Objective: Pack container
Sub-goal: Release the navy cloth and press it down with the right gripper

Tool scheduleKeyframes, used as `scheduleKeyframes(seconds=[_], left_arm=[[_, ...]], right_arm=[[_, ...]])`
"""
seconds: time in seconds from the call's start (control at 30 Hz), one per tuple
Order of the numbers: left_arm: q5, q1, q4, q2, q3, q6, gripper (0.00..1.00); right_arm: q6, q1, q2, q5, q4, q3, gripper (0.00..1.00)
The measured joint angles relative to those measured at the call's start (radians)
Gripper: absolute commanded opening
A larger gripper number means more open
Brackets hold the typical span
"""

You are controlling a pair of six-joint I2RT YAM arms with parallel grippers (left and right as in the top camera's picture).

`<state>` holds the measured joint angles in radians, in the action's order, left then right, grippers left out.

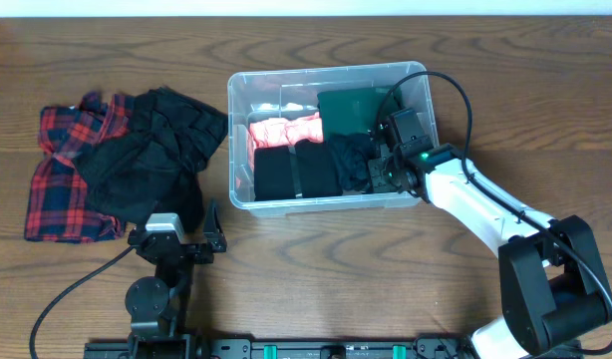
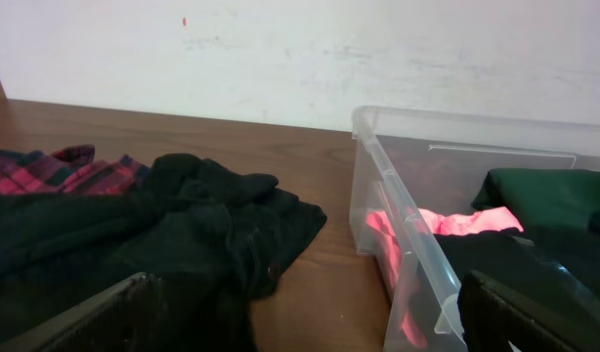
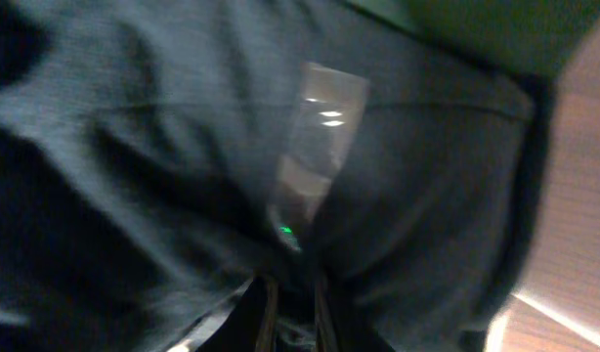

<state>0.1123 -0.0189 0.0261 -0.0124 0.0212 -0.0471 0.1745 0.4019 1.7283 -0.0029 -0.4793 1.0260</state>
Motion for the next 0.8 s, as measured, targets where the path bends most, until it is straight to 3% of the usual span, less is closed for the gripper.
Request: scheduleKeyframes(seconds=[0.23, 0.5, 0.8], left_arm=[[0.000, 0.000, 0.000, 0.000, 0.000, 0.000, 0.98], [0.000, 0.000, 0.000, 0.000, 0.000, 0.000, 0.98], [0.000, 0.000, 0.000, 0.000, 0.000, 0.000, 0.98]], right_arm=[[-0.023, 0.002, 0.003, 0.118, -0.077, 0.043, 0.11], [-0.053, 0.002, 0.012, 0.184, -0.200, 0.227, 0.13], [-0.066, 0.008, 0.013, -0.010, -0.225, 0.304, 0.18]])
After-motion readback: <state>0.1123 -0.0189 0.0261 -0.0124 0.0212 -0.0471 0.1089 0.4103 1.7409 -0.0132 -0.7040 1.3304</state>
